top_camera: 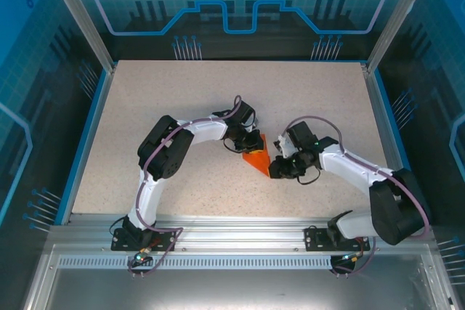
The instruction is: Fold a paper plane with a square sheet of paper (fold left side to right side)
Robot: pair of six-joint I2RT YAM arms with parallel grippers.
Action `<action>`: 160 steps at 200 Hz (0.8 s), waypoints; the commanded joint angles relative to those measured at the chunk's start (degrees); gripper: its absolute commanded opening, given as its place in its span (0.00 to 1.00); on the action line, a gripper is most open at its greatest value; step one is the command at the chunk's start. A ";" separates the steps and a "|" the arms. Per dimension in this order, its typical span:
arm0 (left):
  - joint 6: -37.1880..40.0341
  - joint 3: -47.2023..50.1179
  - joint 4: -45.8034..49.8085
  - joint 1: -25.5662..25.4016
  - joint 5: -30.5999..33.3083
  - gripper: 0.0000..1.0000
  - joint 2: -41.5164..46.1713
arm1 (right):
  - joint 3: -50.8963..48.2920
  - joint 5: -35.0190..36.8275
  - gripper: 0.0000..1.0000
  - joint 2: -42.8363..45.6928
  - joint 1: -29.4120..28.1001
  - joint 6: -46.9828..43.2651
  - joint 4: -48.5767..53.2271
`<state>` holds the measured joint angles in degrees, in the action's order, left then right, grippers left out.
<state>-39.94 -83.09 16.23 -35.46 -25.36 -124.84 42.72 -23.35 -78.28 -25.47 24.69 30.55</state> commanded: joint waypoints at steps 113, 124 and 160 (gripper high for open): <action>2.65 1.94 4.11 2.49 6.47 0.15 -1.11 | -0.95 4.21 0.18 -19.09 1.37 4.13 -7.14; 3.05 1.96 4.16 3.32 6.41 0.16 -1.01 | -1.99 4.43 0.17 -19.19 1.48 4.02 -6.54; 4.93 1.52 4.36 6.80 6.30 0.16 -1.15 | -3.88 3.62 0.14 -18.75 2.01 3.36 -5.54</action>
<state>-37.91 -83.07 16.45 -33.95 -26.00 -124.84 42.98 -23.42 -94.50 -23.97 27.70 18.20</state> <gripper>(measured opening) 0.155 0.150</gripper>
